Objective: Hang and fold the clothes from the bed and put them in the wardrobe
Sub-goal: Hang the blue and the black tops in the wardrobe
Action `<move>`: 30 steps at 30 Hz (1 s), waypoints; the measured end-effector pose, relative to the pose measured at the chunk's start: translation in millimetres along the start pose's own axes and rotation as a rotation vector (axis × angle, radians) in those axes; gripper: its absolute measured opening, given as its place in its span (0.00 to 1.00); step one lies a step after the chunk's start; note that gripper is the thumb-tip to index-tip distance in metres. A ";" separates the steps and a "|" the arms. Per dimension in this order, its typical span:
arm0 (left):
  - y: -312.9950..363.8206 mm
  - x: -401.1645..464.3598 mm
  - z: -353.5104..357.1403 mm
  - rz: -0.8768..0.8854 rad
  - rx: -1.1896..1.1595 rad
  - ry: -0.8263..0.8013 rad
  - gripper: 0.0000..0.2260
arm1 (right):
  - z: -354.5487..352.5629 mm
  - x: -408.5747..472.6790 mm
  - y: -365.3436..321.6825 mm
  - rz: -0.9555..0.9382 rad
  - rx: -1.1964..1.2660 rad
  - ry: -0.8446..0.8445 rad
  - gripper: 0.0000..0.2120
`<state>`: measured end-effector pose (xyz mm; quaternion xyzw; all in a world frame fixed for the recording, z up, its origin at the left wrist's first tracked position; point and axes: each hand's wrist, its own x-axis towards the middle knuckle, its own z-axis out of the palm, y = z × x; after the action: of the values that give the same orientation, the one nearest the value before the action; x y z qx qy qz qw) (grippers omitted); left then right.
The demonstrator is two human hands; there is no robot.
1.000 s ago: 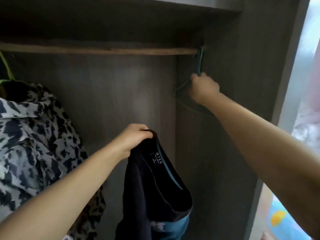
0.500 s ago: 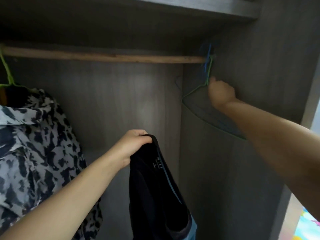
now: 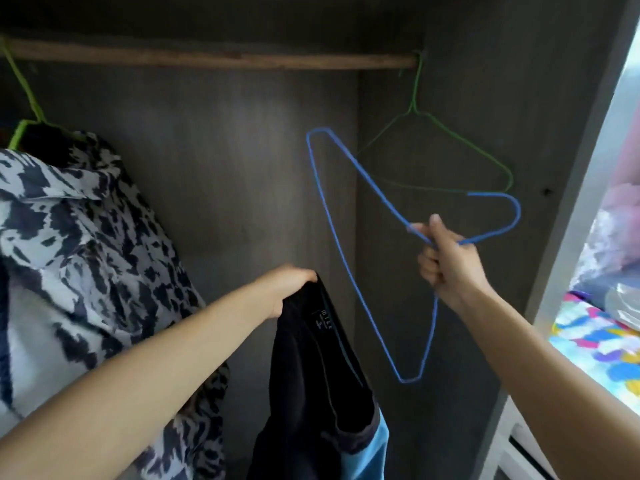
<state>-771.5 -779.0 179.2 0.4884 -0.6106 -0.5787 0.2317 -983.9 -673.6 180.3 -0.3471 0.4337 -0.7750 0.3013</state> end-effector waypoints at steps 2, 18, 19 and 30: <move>-11.2 -11.3 -0.8 -0.051 0.008 -0.025 0.05 | 5.2 -27.8 -20.0 -0.051 0.151 0.036 0.17; 7.0 -62.4 -62.6 0.067 0.052 -0.398 0.13 | -6.0 -179.1 4.4 0.091 -0.350 -0.100 0.15; 0.4 -59.5 -70.9 0.072 0.125 -0.410 0.12 | -9.3 -181.8 -6.4 0.138 -0.436 -0.145 0.15; -51.8 -44.5 -59.4 0.518 0.609 -0.291 0.12 | 25.9 -177.3 -63.3 0.492 -0.944 -0.434 0.14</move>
<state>-685.6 -761.4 156.6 0.2782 -0.8825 -0.3575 0.1263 -871.3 -521.4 196.9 -0.4839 0.7290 -0.3153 0.3674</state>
